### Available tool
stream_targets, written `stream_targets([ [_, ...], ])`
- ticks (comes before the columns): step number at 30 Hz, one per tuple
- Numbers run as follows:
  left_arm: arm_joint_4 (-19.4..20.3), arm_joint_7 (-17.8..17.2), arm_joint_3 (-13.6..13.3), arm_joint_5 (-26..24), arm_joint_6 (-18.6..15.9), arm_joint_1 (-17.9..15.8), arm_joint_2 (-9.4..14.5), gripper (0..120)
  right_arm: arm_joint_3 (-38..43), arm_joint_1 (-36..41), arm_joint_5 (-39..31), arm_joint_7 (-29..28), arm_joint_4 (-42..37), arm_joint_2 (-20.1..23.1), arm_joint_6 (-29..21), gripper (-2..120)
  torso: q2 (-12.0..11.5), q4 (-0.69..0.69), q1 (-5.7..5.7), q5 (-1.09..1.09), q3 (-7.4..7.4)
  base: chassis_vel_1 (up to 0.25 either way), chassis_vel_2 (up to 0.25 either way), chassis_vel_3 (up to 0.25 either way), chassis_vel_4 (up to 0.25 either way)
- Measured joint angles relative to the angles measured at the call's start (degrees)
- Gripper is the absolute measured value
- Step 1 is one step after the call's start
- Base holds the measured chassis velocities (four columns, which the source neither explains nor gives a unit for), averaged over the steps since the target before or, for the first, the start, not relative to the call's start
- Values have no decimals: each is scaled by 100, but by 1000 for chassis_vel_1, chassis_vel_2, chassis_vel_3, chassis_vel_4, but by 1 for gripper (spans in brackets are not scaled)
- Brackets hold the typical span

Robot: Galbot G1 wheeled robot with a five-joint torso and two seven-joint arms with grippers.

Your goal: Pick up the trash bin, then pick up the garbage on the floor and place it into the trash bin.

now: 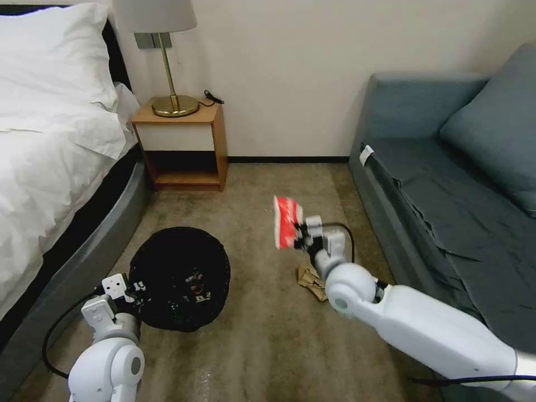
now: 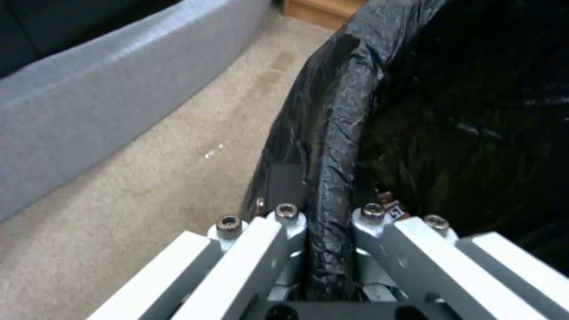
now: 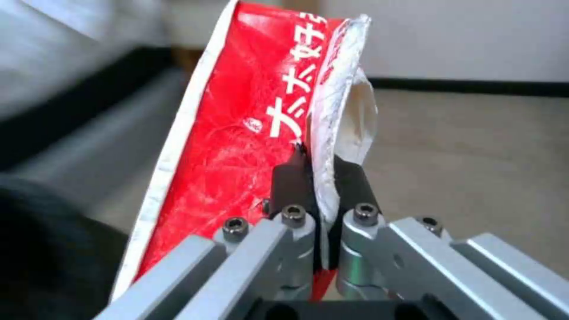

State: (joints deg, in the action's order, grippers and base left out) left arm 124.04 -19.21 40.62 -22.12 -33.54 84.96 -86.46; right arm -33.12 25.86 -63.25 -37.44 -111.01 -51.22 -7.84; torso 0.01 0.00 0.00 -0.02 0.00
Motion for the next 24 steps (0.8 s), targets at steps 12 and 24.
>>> stream_targets([
  [12, 66, -2, -66, 8, -67, -24, -81, 3, -1680, -341, -44, -99, -65, -883, 218, 0, 0, 0, 0, 1, 0, 0, 0, 0, 0],
  [24, 126, -4, -148, 30, -89, -18, -167, 3, -2224, -422, 264, -297, 400, -1445, 10, 20, 0, 0, 0, 2, 0, 0, 0, 0, 0],
])
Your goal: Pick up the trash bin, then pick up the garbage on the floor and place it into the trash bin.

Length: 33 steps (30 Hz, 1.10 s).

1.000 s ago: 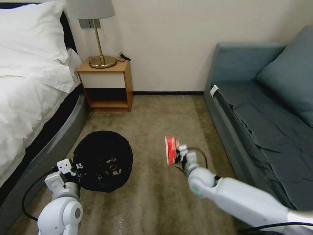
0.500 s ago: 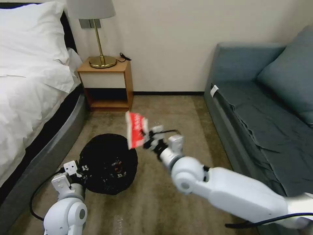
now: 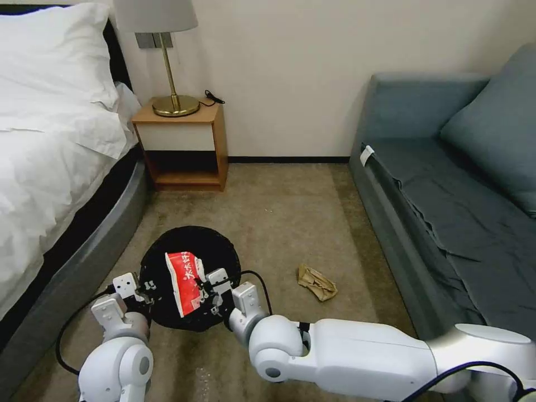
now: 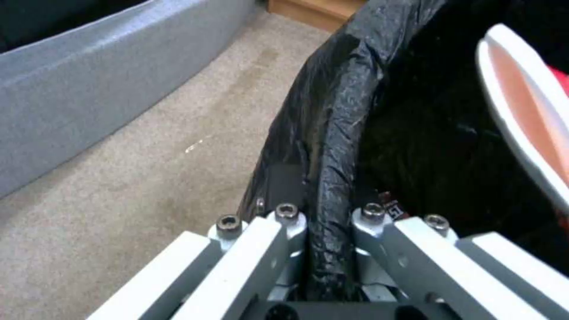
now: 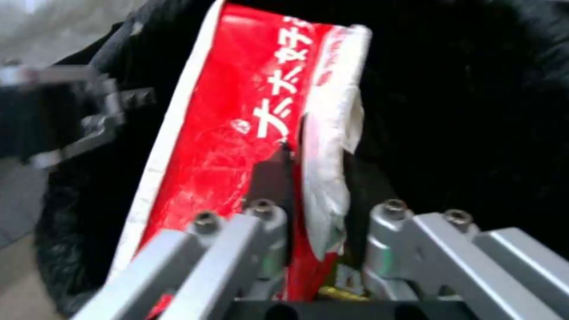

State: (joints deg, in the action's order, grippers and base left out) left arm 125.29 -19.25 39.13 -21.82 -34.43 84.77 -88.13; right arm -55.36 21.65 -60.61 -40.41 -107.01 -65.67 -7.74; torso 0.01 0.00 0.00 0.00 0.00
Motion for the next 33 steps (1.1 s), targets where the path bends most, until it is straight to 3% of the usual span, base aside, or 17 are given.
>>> stream_targets([
  [11, -12, 1, -29, -1, -9, -24, 1, 3, 324, 154, 112, -54, -99, 214, -46, 58, 0, 0, 0, 1, 0, 0, 0, 0, 0],
  [17, 1, 9, 67, -54, -10, -22, 41, 3, 1822, 583, 750, 100, -552, 904, -17, 80, -1, -1, 0, 1, 0, 0, 0, 0, 0],
  [19, 40, 16, 138, -91, -9, -23, 49, 3, 2696, 1039, 1562, 342, -715, 1278, 233, 89, -1, -1, 0, 4, 0, 0, 0, 0, 0],
  [21, 52, 17, 150, -106, -8, -22, 50, 3, 2971, 1197, 1792, 394, -787, 1362, 290, 93, -1, 0, 0, 3, 0, 0, 0, 0, 0],
  [24, 86, 37, 248, -141, 32, 42, 44, 3, 3976, 2129, 2466, 452, -1261, 1589, 378, 99, -1, -2, 0, 2, 0, 0, 0, 0, 0],
  [25, 86, 37, 248, -141, 32, 42, 44, 3, 3976, 2129, 2466, 452, -1261, 1589, 378, 99, -1, -2, 0, 2, 0, 0, 0, 0, 0],
  [28, 92, 26, 328, -138, 78, 76, 27, 3, 5071, 3352, 2890, 548, -1792, 1609, 432, 100, -1, 0, 0, 2, -1, 0, 0, 0, 0],
  [29, 92, 26, 328, -138, 78, 76, 27, 3, 5071, 3352, 2890, 548, -1792, 1609, 432, 100, -1, 0, 0, 2, -1, 0, 0, 0, 0],
  [33, 32, 31, 314, -144, 105, 50, 30, 3, 5893, 4628, 3269, 767, -2146, 1506, 590, 100, -1, -4, 0, 1, -1, 0, 0, 0, 0],
])
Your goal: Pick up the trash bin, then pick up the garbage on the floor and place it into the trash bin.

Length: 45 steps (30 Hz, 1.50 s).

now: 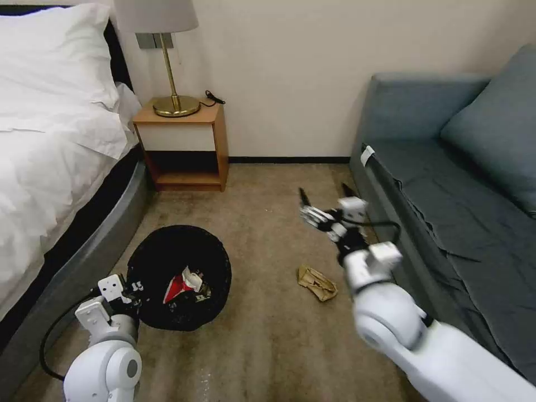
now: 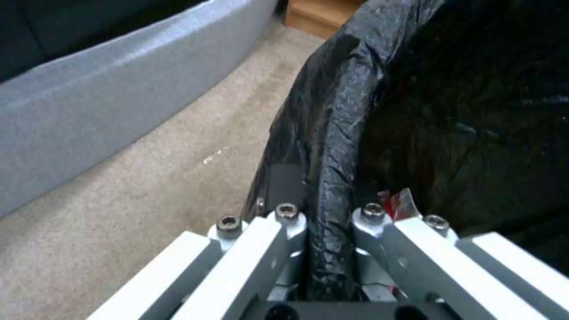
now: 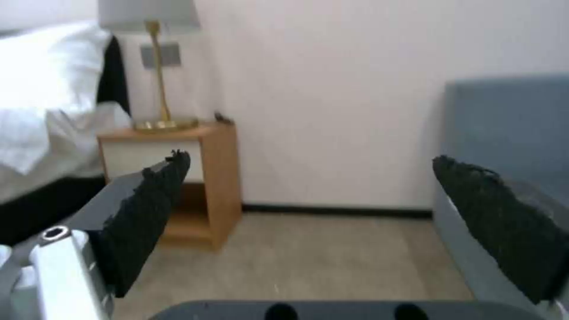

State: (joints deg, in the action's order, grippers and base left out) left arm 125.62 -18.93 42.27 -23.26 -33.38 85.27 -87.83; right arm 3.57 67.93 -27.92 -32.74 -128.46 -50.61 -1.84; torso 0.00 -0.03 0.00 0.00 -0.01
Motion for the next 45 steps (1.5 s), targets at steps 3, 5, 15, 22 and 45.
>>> stream_targets([
  [3, -45, 8, -14, -13, 1, -46, 13, 3, 155, 455, 177, 52, -34, -81, 125, 100, 0, 2, 0, 0, 0, 0, 0, 0, 0],
  [5, -54, 8, -16, -26, 2, -69, -3, 3, 205, 731, 398, 12, -94, -182, 137, 100, 0, 5, 0, 0, 0, 0, 0, 0, 0],
  [15, -57, 17, -41, -22, 43, -63, -52, 3, 797, 2065, 2093, -83, -301, -1565, 444, 100, 0, 4, 0, -1, 0, 0, 0, 0, 0],
  [22, -45, 24, -69, -22, 77, -33, -61, 3, 653, 2467, 2400, 27, -228, -2332, 689, 100, 0, 1, 0, -2, 0, 0, 0, 0, 0],
  [45, -260, 66, -153, 163, 177, -81, -62, 3, -3782, -3800, -137, 3233, 5917, 318, 1130, 100, 0, 5, 1, 3, 3, 0, 0, 0, 0],
])
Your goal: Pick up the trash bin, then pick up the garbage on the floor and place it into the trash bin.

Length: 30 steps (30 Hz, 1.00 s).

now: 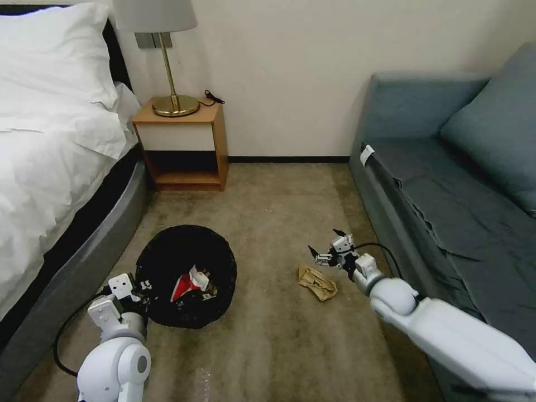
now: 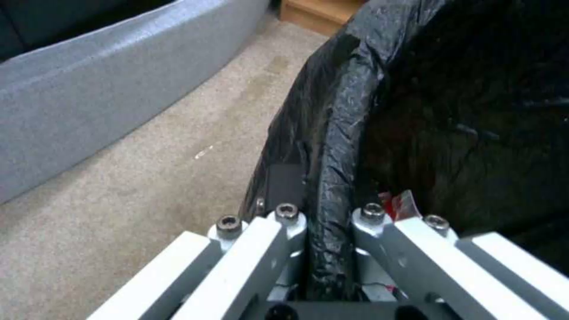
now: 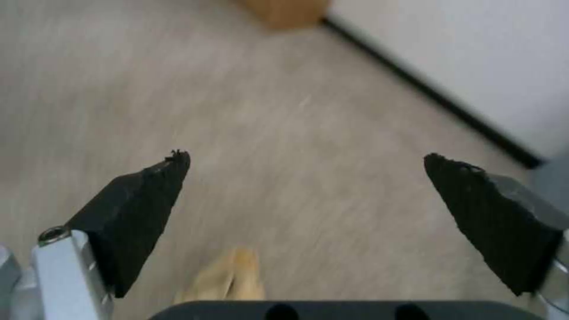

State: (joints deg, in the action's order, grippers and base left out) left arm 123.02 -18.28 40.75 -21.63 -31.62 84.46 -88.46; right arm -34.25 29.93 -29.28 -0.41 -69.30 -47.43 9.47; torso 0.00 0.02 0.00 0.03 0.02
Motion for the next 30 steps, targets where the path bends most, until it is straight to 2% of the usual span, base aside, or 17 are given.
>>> stream_targets([
  [1, -14, 0, 2, 12, 11, 1, -3, 3, -187, -116, 69, 151, 381, -90, 96, 100, 0, 0, 0, 2, 0, 0, 0, 0, 0],
  [2, -14, 0, 2, 12, 11, 1, -3, 3, -187, -116, 69, 151, 381, -90, 96, 100, 0, 0, 0, 2, 0, 0, 0, 0, 0],
  [4, -39, 0, 2, 31, 33, 2, -12, 3, -395, -247, 199, 406, 925, -223, 275, 100, 0, -1, 0, -6, -1, 0, 0, 0, 0],
  [5, -54, 5, -4, 48, 53, 8, -21, 3, -490, -308, 405, 641, 1470, -383, 447, 100, 0, -2, 0, -2, -1, 0, 0, 0, 0],
  [6, -63, 6, -11, 71, 68, 15, -26, 3, -505, -350, 613, 814, 1929, -523, 612, 100, 0, -2, 0, 0, -1, 0, 0, 0, 0],
  [8, -65, 5, -11, 83, 77, 21, -30, 3, -504, -372, 710, 877, 2161, -598, 698, 100, 0, -3, 0, -2, -1, 0, 0, 0, 0],
  [9, -67, 6, -22, 101, 87, 31, -36, 3, -488, -411, 880, 1019, 2642, -765, 862, 100, 0, -3, 0, -6, -1, 0, 0, 0, 0],
  [11, -67, 11, -24, 106, 99, 40, -40, 3, -444, -441, 1000, 1118, 3099, -973, 998, 100, 0, -3, 0, -1, -1, 0, 0, 0, 0],
  [24, -89, 11, 46, 99, 192, 88, -20, 3, -383, -460, 1395, 1242, 3919, -1758, 1099, 100, 0, -1, 0, -4, -1, 0, 0, 0, 0],
  [28, -70, 11, 63, 93, 193, 93, -13, 3, -394, -449, 1470, 1252, 4041, -1922, 1099, 94, 0, 0, 0, -4, -2, 0, 0, 0, 0],
  [30, -55, 11, 74, 89, 197, 99, -10, 3, -382, -402, 1490, 1249, 4044, -1942, 1099, 85, 0, -1, 0, -3, -1, 0, 0, 0, 0],
])
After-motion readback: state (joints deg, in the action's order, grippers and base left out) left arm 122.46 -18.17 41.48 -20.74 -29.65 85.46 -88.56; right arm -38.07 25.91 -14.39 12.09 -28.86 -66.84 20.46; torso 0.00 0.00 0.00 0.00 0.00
